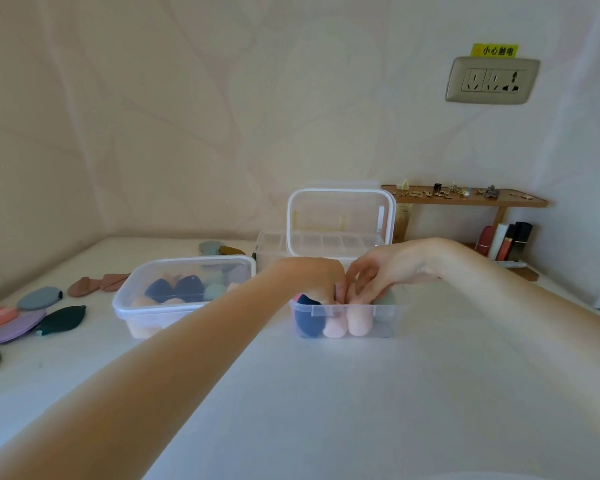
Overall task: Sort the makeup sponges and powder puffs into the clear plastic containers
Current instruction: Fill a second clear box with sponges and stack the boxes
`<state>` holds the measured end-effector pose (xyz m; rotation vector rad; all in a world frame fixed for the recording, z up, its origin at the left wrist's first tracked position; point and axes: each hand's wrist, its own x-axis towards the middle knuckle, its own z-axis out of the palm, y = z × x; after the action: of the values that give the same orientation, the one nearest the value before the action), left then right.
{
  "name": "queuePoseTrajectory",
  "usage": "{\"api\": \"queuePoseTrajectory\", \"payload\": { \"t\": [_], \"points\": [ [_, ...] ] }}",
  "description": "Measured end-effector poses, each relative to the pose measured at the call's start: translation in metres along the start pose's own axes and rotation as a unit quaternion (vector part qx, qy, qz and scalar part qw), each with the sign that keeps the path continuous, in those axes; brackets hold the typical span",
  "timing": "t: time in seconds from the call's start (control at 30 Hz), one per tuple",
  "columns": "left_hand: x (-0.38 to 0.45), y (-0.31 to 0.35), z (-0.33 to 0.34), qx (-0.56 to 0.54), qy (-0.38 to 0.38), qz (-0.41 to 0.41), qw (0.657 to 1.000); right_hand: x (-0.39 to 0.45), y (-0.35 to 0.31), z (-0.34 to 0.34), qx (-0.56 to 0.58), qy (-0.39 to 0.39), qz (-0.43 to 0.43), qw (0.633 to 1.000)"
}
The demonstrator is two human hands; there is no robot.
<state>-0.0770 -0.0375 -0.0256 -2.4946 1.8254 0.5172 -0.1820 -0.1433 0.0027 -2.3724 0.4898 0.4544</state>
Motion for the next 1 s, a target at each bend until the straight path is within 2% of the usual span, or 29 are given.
{"api": "queuePoseTrajectory", "payload": {
  "t": [0.07,0.27,0.37,0.6,0.73,0.9,1.0],
  "points": [
    [-0.001,0.000,-0.001,-0.006,-0.003,-0.002,1.000,-0.001,0.004,-0.001,0.017,0.013,-0.006,1.000],
    [-0.014,0.013,0.002,-0.055,0.051,-0.026,0.997,0.012,-0.013,0.021,-0.172,0.080,0.012,0.982],
    [-0.022,0.018,0.005,-0.040,0.087,-0.032,0.995,0.007,-0.020,0.027,-0.193,0.102,0.033,0.975],
    [-0.067,0.002,-0.002,-0.040,0.229,-0.009,0.973,-0.020,-0.035,0.014,-0.211,0.095,0.089,0.969],
    [-0.094,-0.022,-0.011,-0.066,0.295,-0.034,0.953,-0.016,-0.079,0.018,-0.189,0.193,-0.013,0.963],
    [-0.121,-0.071,-0.005,-0.038,0.301,-0.136,0.943,0.022,-0.143,0.061,-0.219,0.214,-0.146,0.941],
    [-0.140,-0.106,0.004,-0.064,0.298,-0.178,0.936,0.051,-0.162,0.077,-0.238,0.220,-0.138,0.936]
  ]
}}
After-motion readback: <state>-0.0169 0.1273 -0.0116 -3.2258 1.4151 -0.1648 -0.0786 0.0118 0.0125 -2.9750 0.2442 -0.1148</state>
